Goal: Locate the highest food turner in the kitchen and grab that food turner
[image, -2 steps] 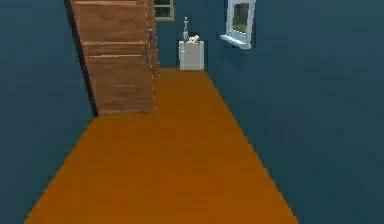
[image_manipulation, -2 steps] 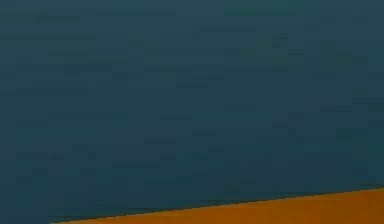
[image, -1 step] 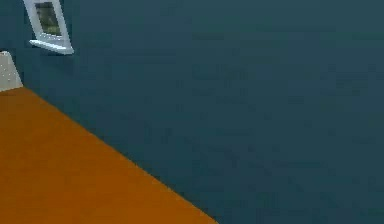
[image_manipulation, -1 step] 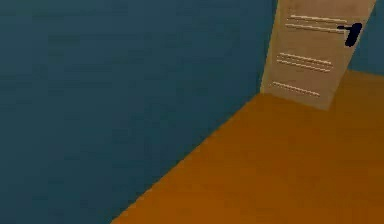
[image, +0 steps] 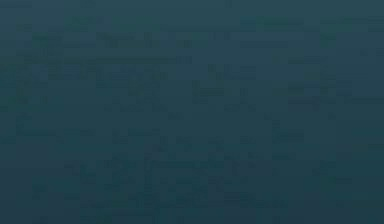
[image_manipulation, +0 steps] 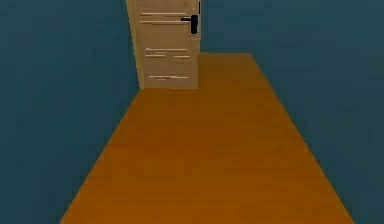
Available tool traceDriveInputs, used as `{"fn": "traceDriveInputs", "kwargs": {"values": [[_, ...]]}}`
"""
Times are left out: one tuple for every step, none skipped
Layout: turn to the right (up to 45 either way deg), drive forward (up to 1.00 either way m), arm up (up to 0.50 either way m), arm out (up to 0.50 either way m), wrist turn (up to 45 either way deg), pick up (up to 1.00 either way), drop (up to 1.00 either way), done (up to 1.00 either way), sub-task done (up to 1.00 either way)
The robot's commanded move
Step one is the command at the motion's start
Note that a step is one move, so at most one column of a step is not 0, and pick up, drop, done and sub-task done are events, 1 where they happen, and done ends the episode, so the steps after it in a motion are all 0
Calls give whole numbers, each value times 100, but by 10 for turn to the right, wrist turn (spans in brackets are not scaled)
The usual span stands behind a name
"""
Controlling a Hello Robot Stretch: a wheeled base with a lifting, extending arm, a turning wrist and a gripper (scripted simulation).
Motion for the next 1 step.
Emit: {"fn": "traceDriveInputs", "kwargs": {"values": [[30,0,0,0,0,0,0,0,0]]}}
